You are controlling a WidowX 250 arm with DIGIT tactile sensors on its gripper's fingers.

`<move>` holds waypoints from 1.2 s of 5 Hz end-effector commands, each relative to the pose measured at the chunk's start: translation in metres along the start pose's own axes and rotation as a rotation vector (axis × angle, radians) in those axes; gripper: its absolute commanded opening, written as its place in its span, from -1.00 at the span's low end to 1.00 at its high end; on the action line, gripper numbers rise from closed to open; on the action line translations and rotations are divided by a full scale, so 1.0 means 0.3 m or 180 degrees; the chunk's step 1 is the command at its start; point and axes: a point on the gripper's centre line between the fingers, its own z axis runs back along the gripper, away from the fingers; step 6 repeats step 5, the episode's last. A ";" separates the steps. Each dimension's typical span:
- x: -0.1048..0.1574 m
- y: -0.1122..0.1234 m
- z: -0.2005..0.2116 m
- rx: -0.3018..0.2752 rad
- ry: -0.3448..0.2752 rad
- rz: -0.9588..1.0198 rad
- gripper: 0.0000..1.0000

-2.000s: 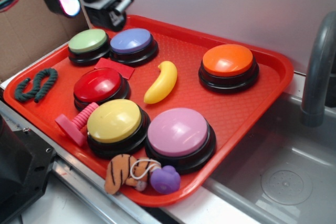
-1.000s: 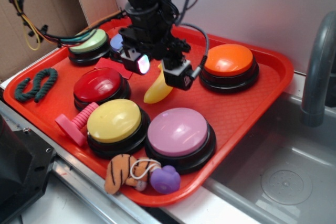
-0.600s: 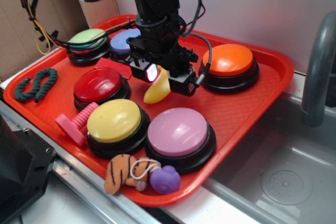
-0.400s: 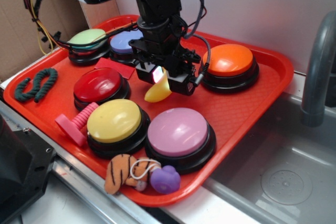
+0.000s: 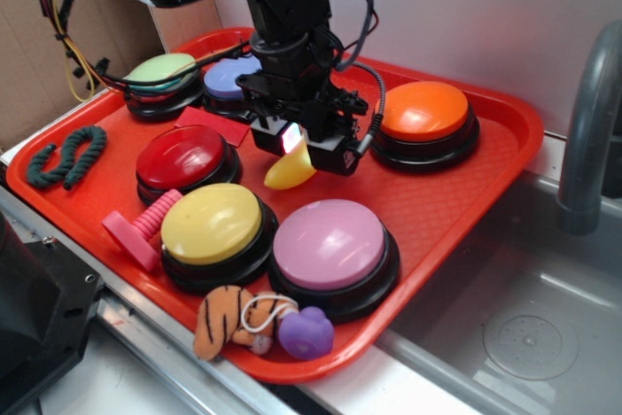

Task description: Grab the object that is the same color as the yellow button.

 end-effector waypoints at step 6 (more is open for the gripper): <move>-0.057 0.211 0.495 -0.0321 0.0010 0.0291 -1.00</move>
